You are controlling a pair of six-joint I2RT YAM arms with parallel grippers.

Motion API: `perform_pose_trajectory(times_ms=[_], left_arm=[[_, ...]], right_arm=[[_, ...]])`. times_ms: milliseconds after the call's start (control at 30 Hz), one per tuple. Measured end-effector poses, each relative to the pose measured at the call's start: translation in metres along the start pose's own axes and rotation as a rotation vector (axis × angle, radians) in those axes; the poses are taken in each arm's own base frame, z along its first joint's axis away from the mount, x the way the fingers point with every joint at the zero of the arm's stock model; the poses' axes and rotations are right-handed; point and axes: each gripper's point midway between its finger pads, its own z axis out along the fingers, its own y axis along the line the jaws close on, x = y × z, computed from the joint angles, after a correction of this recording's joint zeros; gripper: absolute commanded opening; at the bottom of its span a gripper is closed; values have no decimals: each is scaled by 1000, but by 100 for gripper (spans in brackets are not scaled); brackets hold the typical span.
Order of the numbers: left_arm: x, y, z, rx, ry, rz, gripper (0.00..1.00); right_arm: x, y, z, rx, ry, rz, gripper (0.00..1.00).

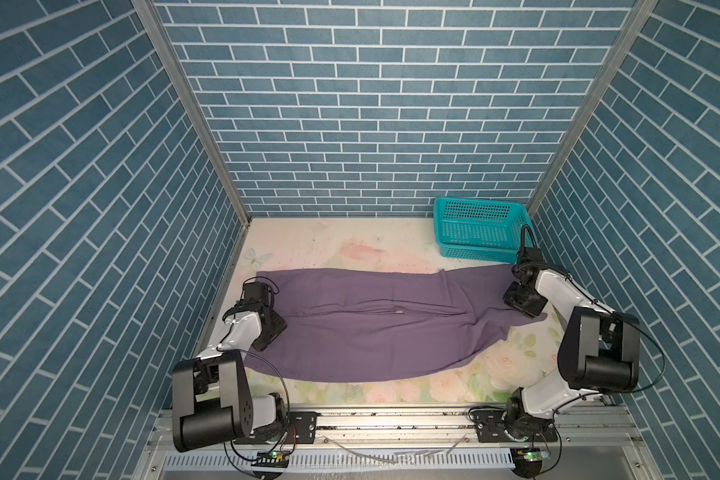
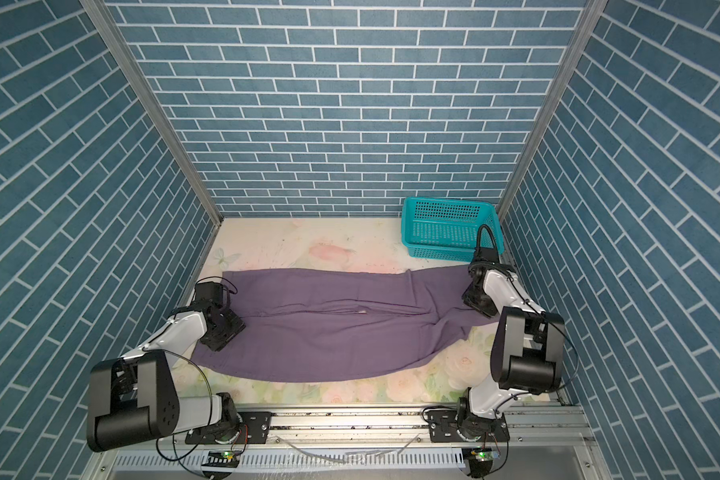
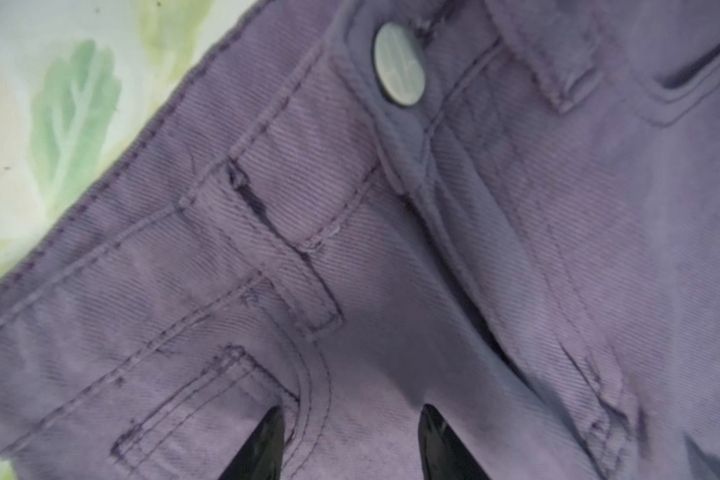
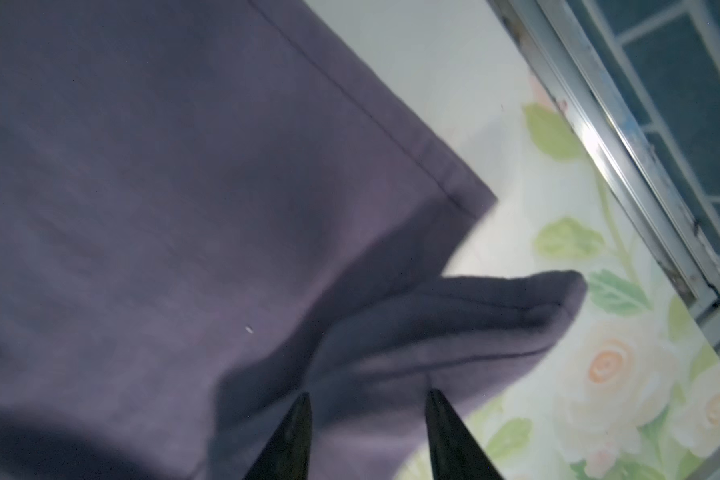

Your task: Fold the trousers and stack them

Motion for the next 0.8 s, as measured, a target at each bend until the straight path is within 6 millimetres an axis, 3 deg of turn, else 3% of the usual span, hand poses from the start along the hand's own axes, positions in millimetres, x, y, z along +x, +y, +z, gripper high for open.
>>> perform_pose_trajectory(times_ms=[100,200,267,333,367,433,533,600,733,800], left_arm=[[-2,-2,0,5,-1,0,54],[-2,-3,0,9,-1,0,54],[-2,-4,-1,12,-2,0,54],[-3,-5,-2,19,-5,0,52],[-3,-5,-2,21,-6,1,51],[-3,-6,-3,25,-3,2,48],[-3,-8,-3,34,-2,3,48],[-5,-10,-4,40,-6,2,48],[-6,-11,-2,38,-4,1,49],[-7,-12,-1,35,0,2,49]], right_arm=[[-23,22,11,-31,0,-2,40],[-25,28,13,-37,11,-10,37],[-20,25,4,-37,8,-17,24],[-8,15,-14,-52,-21,-12,2],[1,7,-24,-58,-30,-6,0],[24,-10,-46,-85,-58,18,0],[59,-32,-59,-110,-61,47,0],[82,-42,-55,-106,-26,60,0],[119,-53,-32,-79,84,75,22],[128,-51,-23,-75,130,82,28]])
